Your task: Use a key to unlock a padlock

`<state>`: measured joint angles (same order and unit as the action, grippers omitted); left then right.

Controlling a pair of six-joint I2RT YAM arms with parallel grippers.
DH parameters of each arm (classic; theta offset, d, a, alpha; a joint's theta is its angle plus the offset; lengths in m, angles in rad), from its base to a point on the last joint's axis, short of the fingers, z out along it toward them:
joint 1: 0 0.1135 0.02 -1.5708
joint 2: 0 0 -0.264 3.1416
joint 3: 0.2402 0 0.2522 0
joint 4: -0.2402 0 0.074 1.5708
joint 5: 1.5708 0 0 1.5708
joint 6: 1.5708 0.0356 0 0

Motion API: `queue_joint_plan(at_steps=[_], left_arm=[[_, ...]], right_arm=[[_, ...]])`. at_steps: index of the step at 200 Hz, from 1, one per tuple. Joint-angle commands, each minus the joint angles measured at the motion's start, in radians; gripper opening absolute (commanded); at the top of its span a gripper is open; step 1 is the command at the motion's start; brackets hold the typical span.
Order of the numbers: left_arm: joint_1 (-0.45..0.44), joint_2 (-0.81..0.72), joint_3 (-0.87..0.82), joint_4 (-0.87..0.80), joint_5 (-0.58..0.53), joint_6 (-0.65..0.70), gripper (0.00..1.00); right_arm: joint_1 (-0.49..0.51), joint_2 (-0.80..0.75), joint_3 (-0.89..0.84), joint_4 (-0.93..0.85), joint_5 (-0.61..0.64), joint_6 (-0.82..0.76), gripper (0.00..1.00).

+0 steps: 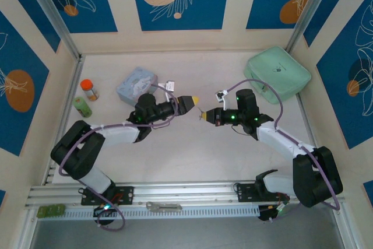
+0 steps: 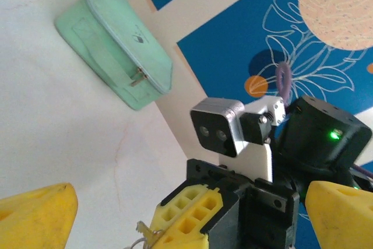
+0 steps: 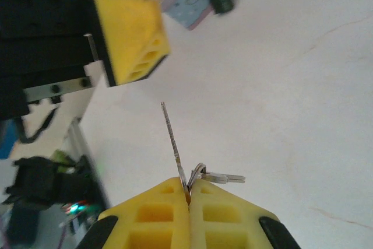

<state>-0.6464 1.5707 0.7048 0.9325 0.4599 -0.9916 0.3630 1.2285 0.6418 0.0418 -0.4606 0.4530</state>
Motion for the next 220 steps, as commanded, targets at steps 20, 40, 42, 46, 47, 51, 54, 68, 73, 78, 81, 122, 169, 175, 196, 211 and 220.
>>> queue_joint_plan(at_steps=[20, 40, 42, 46, 47, 51, 54, 68, 73, 78, 81, 122, 169, 175, 196, 211, 220], left_arm=[[-0.026, 0.005, 0.037, -0.228, -0.116, -0.122, 0.85], [-0.041, 0.031, 0.068, -0.238, -0.113, -0.176, 0.71], [-0.043, 0.033, 0.072, -0.239, -0.111, -0.18, 0.7], [-0.045, 0.036, 0.08, -0.24, -0.111, -0.187, 0.7], [-0.045, 0.037, 0.082, -0.24, -0.111, -0.189, 0.7], [-0.048, 0.038, 0.088, -0.239, -0.11, -0.194, 0.7], [-0.05, 0.041, 0.093, -0.238, -0.112, -0.198, 0.69], [-0.057, 0.039, 0.109, -0.242, -0.118, -0.206, 0.69], [-0.059, 0.035, 0.113, -0.248, -0.123, -0.206, 0.69], [-0.062, 0.031, 0.116, -0.253, -0.128, -0.207, 0.69], [-0.062, 0.029, 0.117, -0.258, -0.131, -0.208, 0.7], [-0.072, 0.018, 0.102, -0.266, -0.155, -0.236, 0.68], [-0.079, 0.041, 0.087, -0.242, -0.182, -0.276, 0.63], [-0.079, 0.048, 0.087, -0.226, -0.182, -0.286, 0.62], [-0.081, 0.069, 0.099, -0.192, -0.172, -0.303, 0.56], [-0.082, 0.073, 0.096, -0.192, -0.171, -0.302, 0.54], [-0.084, 0.071, 0.089, -0.19, -0.176, -0.303, 0.53]], right_arm=[[0.135, -0.112, 0.044, -0.102, 0.462, -0.133, 0.0], [0.195, -0.121, 0.053, -0.088, 0.591, -0.219, 0.0], [0.199, -0.118, 0.055, -0.088, 0.6, -0.227, 0.0], [0.209, -0.113, 0.059, -0.086, 0.617, -0.243, 0.0], [0.211, -0.113, 0.059, -0.086, 0.622, -0.248, 0.0], [0.22, -0.107, 0.061, -0.083, 0.639, -0.264, 0.0], [0.225, -0.103, 0.063, -0.081, 0.649, -0.271, 0.0], [0.238, -0.087, 0.065, -0.069, 0.675, -0.316, 0.0], [0.243, -0.08, 0.066, -0.067, 0.683, -0.326, 0.0], [0.247, -0.075, 0.067, -0.063, 0.688, -0.334, 0.0], [0.248, -0.073, 0.069, -0.06, 0.691, -0.337, 0.0], [0.277, -0.044, 0.063, 0.011, 0.716, -0.364, 0.0], [0.323, -0.033, 0.068, 0.042, 0.74, -0.395, 0.0], [0.329, -0.027, 0.069, 0.039, 0.751, -0.402, 0.0], [0.347, -0.009, 0.07, 0.045, 0.789, -0.409, 0.0], [0.358, 0.009, 0.079, 0.039, 0.819, -0.411, 0.0], [0.369, 0.019, 0.088, 0.034, 0.848, -0.42, 0.0]])
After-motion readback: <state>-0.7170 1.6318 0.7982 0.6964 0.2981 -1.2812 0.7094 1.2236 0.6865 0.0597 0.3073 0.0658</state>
